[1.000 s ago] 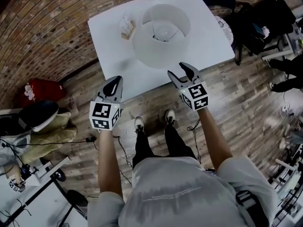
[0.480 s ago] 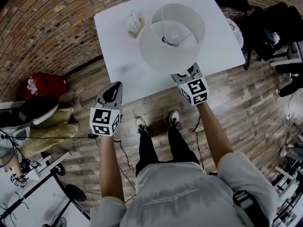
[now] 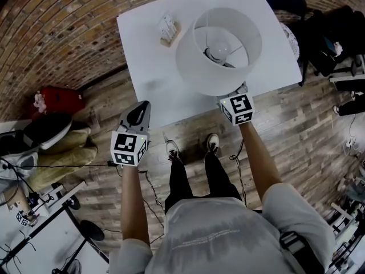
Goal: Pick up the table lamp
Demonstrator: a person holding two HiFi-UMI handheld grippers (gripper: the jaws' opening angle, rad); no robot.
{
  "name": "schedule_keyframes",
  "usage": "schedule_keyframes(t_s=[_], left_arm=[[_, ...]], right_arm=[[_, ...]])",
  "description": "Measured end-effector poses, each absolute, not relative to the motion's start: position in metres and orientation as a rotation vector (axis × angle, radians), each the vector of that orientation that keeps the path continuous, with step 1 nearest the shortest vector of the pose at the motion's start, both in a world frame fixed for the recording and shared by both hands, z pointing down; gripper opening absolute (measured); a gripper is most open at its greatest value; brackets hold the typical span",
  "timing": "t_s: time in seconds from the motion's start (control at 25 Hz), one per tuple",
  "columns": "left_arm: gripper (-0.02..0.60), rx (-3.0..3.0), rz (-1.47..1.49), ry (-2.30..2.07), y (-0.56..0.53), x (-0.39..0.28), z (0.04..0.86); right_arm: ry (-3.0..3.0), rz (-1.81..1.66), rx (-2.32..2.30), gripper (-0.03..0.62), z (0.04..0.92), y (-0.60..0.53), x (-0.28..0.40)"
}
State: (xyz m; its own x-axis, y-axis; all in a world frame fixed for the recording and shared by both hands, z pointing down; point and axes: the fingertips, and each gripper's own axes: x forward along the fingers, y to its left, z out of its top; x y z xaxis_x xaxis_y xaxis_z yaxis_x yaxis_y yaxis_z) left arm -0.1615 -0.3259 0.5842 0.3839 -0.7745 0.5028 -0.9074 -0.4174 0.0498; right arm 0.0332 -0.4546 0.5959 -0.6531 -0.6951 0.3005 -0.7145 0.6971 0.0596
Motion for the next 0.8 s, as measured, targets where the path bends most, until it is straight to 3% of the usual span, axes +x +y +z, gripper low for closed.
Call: schedule_keyframes(t_s=[0.28,0.68,0.8], left_arm=[[0.014,2.325,0.596,-1.438,-0.334,-0.16,0.593],[0.014,2.302,0.613,-1.426,-0.335,-0.163,0.602],[0.014,2.292,0.61,-1.435,-0.333,-0.164,0.603]], right_arm=[[-2.661,0.118,1.043,0.33,0.604,-0.453,0.021],[-2.663,0.063,1.077,0.324,0.607,-0.477,0.011],[-2.663,0.053,1.091,0.288,0.605,-0.48,0.012]])
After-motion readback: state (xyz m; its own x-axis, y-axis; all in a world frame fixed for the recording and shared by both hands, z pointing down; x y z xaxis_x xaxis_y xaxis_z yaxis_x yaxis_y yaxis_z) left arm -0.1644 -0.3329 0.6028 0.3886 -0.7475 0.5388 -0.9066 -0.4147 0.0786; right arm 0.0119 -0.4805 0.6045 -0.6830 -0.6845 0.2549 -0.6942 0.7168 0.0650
